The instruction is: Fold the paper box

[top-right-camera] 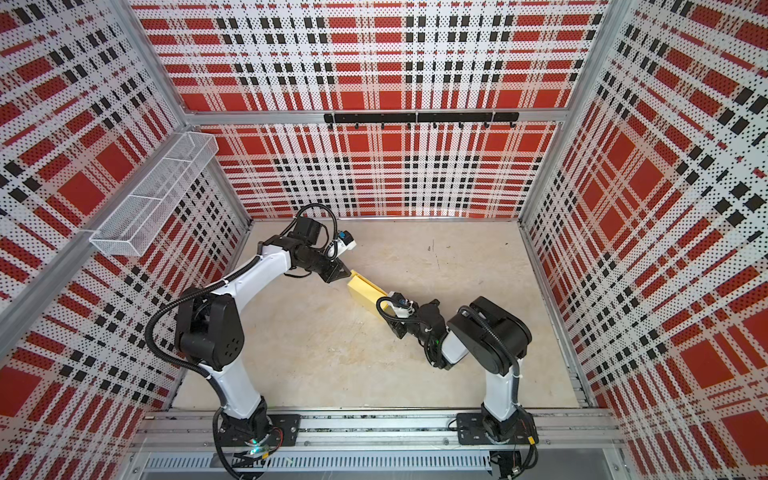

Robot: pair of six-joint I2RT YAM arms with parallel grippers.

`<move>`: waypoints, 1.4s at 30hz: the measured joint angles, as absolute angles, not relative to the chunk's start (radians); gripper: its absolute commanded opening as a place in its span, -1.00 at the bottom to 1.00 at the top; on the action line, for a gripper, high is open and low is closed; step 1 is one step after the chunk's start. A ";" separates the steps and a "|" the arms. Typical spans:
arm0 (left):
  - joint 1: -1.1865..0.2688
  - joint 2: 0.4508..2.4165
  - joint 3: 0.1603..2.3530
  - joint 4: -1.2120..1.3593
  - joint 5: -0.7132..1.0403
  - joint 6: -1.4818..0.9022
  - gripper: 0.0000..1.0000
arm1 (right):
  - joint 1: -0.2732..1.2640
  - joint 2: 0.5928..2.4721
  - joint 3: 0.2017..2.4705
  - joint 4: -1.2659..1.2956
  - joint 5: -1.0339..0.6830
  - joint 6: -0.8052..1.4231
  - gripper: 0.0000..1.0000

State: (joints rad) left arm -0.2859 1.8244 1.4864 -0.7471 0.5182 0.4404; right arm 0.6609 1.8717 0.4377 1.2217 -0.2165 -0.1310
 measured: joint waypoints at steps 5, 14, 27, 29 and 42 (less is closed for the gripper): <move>-0.299 1.824 1.485 -0.741 0.514 0.414 -0.77 | 0.661 1.872 0.438 1.218 -0.214 -0.131 -0.03; -0.322 1.819 1.453 -0.695 0.511 0.360 -0.84 | 0.659 1.880 0.443 1.221 -0.209 -0.127 -0.02; -0.356 1.798 1.408 -0.654 0.495 0.291 -0.95 | 0.639 1.877 0.450 1.211 -0.198 -0.121 0.33; -0.361 1.796 1.401 -0.645 0.491 0.287 -0.95 | 0.638 1.863 0.447 1.206 -0.196 -0.119 0.42; -0.364 1.790 1.373 -0.622 0.488 0.254 -0.88 | 0.638 1.736 0.346 1.185 -0.149 -0.109 0.48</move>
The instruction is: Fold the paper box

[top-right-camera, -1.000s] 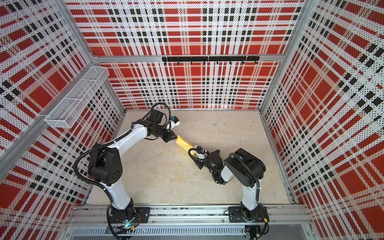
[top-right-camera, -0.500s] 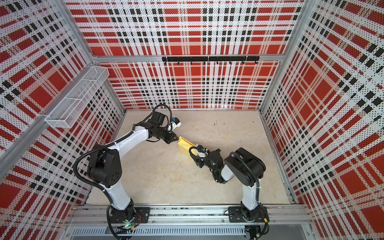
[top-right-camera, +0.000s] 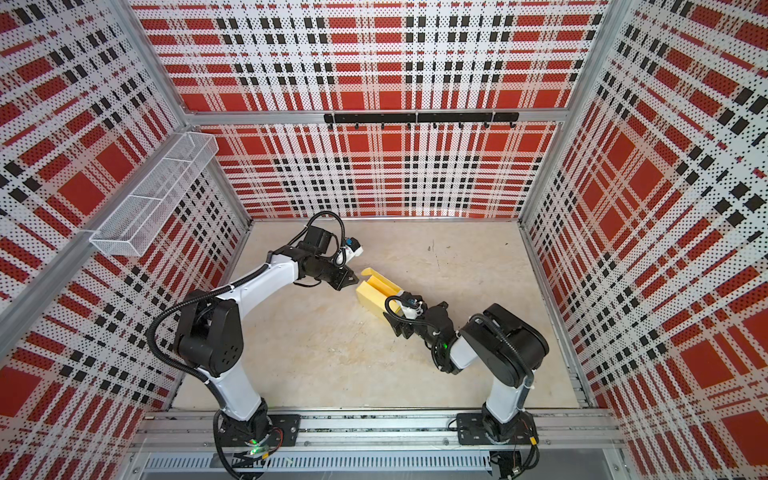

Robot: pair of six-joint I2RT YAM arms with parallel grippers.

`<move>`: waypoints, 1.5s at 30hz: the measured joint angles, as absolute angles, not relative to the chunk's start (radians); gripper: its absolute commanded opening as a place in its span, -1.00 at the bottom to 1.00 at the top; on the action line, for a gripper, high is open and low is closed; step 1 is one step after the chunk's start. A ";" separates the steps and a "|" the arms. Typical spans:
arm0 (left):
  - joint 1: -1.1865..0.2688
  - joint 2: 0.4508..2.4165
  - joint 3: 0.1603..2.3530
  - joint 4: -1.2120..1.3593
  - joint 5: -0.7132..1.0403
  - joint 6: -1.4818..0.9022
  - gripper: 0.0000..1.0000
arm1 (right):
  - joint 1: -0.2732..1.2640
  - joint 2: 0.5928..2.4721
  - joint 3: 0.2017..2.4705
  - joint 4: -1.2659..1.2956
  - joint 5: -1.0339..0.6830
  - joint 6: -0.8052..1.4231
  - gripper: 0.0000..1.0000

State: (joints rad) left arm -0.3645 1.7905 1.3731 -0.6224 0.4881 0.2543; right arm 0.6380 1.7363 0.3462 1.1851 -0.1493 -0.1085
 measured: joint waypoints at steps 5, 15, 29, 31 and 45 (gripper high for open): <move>-0.366 1.785 1.373 -0.614 0.489 0.246 -0.80 | 0.638 1.719 0.349 1.155 -0.150 -0.118 0.26; -0.352 1.724 1.373 -0.615 0.488 0.234 -0.37 | 0.638 1.768 0.406 1.150 -0.162 -0.147 0.01; -0.310 1.697 1.377 -0.626 0.513 0.306 0.03 | 0.560 1.800 0.422 1.147 -0.325 -0.177 -0.13; -0.310 1.707 1.382 -0.632 0.519 0.327 0.04 | 0.551 1.800 0.436 1.124 -0.356 -0.184 -0.14; -0.316 1.846 1.482 -0.684 0.550 0.402 -0.03 | 0.516 1.805 0.464 1.086 -0.476 -0.189 -0.11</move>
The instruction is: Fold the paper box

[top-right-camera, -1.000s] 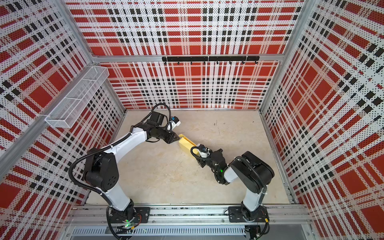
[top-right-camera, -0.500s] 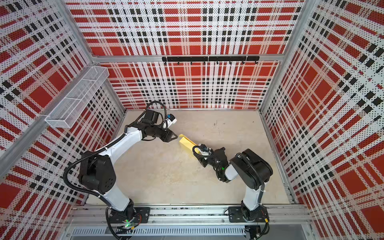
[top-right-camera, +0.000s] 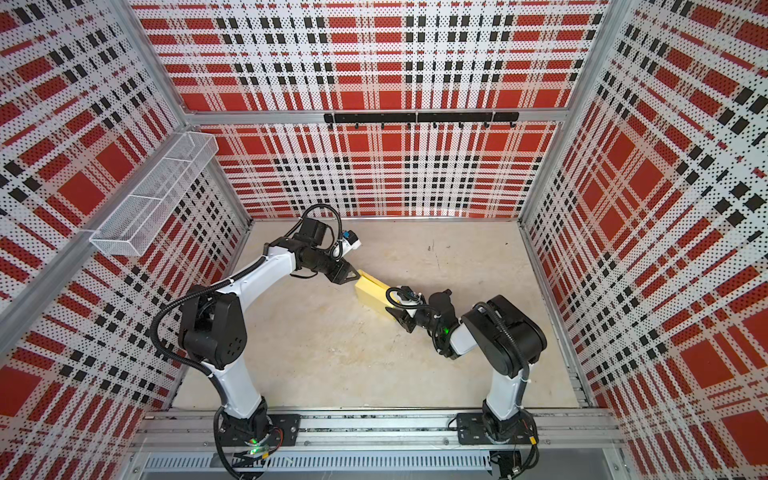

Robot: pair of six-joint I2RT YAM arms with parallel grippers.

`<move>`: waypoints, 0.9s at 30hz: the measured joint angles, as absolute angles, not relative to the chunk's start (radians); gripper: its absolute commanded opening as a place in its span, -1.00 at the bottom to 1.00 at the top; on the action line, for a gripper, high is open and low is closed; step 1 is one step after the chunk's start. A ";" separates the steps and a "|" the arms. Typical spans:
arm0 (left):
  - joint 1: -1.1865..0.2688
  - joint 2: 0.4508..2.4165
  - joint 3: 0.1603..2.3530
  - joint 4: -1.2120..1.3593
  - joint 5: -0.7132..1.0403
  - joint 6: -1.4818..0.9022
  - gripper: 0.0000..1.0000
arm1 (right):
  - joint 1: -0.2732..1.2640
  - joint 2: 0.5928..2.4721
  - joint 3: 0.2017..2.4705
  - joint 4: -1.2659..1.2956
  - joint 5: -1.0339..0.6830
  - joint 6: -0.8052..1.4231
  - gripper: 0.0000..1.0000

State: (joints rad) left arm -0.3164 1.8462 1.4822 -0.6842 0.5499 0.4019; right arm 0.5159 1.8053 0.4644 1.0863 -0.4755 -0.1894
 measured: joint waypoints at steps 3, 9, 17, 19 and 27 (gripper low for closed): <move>-0.319 1.856 1.497 -0.697 0.550 0.402 -0.21 | 0.514 1.805 0.466 1.079 -0.489 -0.190 -0.12; -0.342 1.869 1.518 -0.712 0.548 0.378 -0.55 | 0.514 1.805 0.479 1.060 -0.493 -0.191 -0.16; -0.366 1.857 1.502 -0.704 0.508 0.300 -0.45 | 0.513 1.805 0.482 1.051 -0.490 -0.191 -0.21; -0.371 1.848 1.493 -0.703 0.493 0.289 -0.22 | 0.513 1.805 0.482 1.051 -0.488 -0.191 -0.21; -0.407 1.714 1.431 -0.721 0.397 0.270 -0.44 | 0.513 1.805 0.482 1.050 -0.480 -0.192 -0.24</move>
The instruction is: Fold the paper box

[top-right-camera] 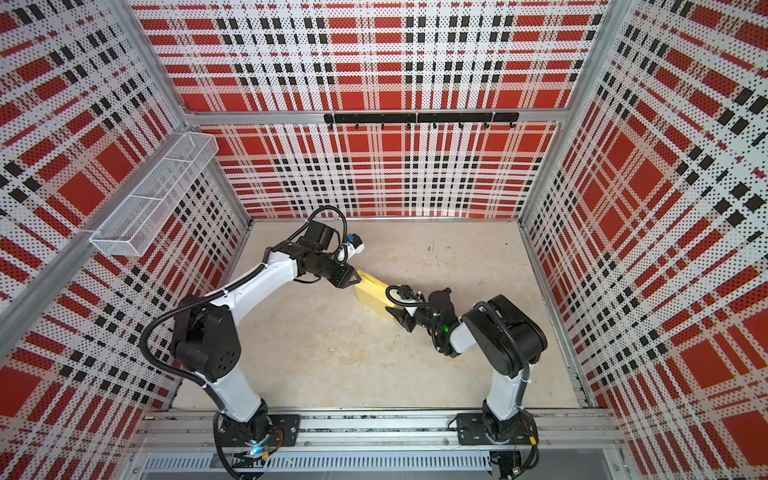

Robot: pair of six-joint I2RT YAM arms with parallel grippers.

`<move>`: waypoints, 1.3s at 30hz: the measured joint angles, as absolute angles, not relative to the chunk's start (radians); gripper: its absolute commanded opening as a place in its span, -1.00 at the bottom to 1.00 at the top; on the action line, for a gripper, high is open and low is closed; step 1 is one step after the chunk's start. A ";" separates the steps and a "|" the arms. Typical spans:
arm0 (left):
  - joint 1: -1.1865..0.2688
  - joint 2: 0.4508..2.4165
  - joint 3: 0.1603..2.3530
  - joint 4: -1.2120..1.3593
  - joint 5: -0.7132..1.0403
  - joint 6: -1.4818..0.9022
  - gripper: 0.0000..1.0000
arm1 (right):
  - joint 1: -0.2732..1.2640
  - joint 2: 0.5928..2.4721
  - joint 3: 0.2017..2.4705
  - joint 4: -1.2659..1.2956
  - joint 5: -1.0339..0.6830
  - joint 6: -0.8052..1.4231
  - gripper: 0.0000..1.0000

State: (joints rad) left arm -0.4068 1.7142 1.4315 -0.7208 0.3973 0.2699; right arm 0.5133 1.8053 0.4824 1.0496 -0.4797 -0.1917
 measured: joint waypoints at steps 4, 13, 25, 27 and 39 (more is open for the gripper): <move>-0.435 1.617 1.386 -0.692 0.390 0.226 -0.99 | 0.513 1.805 0.482 1.049 -0.477 -0.192 -0.24; -0.482 1.683 1.297 -0.553 0.307 0.110 -1.00 | 0.513 1.805 0.482 1.049 -0.470 -0.192 -0.24; -0.484 1.742 1.277 -0.396 0.208 0.048 -1.00 | 0.513 1.805 0.482 1.050 -0.467 -0.192 -0.24; -0.484 1.758 1.277 -0.389 0.204 0.045 -1.00 | 0.513 1.805 0.482 1.049 -0.467 -0.192 -0.24; -0.493 1.768 1.262 -0.354 0.187 0.030 -1.00 | 0.513 1.805 0.485 1.045 -0.466 -0.187 -0.24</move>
State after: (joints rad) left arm -0.4927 1.7683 1.2625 -0.3538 0.1875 0.0303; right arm 0.5133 1.8053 0.4847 1.0454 -0.4660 -0.1871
